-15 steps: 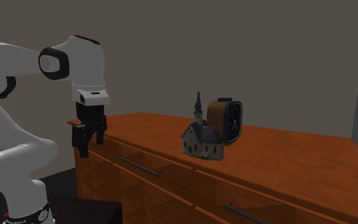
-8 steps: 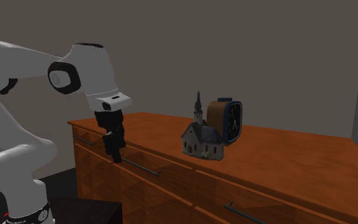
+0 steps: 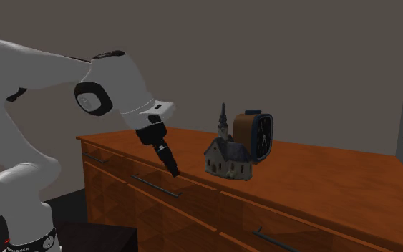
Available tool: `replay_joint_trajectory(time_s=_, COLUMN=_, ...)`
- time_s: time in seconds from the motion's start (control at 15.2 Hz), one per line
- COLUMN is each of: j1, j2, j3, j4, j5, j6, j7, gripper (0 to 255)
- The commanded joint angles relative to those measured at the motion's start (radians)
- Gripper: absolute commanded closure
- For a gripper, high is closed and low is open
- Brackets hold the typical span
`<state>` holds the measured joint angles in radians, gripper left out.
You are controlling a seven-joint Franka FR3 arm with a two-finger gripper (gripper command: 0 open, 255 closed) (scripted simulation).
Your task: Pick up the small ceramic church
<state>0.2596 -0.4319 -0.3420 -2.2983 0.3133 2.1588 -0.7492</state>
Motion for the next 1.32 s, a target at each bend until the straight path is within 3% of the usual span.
replay_joint_trajectory(time_s=0.0, j1=0.047, j2=0.04, j3=-0.037, j4=0.029, j5=0.074, j6=0.05, j7=-0.106, gripper=0)
replay_joint_trajectory(time_s=0.46, j1=0.207, j2=0.186, j3=-0.155, j4=0.192, j5=0.375, j6=0.103, j7=-0.472, gripper=0)
replay_joint_trajectory(time_s=0.99, j1=0.302, j2=0.347, j3=-0.242, j4=0.421, j5=0.729, j6=-0.007, j7=-0.851, gripper=0)
replay_joint_trajectory(time_s=1.25, j1=0.301, j2=0.352, j3=-0.241, j4=0.393, j5=0.752, j6=0.008, j7=-0.887, gripper=0)
